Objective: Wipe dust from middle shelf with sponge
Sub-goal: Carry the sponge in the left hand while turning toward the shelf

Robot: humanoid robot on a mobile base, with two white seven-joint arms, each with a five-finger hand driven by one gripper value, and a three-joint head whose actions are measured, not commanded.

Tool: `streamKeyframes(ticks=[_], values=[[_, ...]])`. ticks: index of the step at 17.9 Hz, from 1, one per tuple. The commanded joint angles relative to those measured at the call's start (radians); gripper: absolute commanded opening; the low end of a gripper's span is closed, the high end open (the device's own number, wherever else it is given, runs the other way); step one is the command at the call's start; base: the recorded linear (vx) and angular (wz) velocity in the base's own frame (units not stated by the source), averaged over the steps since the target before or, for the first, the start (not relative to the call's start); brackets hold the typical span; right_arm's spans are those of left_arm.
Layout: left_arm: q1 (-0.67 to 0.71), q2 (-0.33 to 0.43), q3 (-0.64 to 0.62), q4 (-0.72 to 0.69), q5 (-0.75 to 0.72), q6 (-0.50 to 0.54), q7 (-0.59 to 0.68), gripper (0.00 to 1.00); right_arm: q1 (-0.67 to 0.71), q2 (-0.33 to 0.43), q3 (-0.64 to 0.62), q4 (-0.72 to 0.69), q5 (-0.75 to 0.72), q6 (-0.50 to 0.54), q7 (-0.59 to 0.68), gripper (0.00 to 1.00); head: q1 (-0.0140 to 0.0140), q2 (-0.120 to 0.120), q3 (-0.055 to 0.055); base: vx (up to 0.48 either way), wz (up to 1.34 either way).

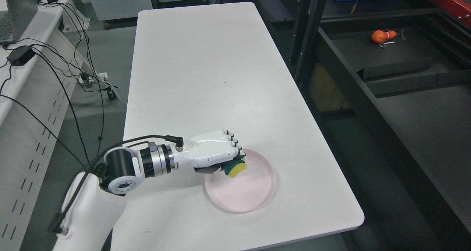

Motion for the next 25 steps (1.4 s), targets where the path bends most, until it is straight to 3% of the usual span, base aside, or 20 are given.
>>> streamKeyframes(ticks=[1,12,25], values=[[-0.028,-0.072,0.294,-0.009,0.097,0.001,0.001,0.02,0.000,-0.017,0.000,-0.017,0.000,0.073,0.000,1.00,0.0000,0.000,0.000,0.000,0.00],[-0.020,-0.106,0.377,-0.015,0.103,0.001,0.001,0.00,0.000,-0.017,0.000,-0.017,0.000,0.073,0.000,1.00,0.0000,0.000,0.000,-0.023,0.00],[-0.023,-0.146,0.428,-0.024,0.105,0.001,0.002,0.00,0.000,-0.017,0.000,-0.017,0.000,0.073,0.000,1.00,0.0000,0.000,0.000,-0.221,-0.27]])
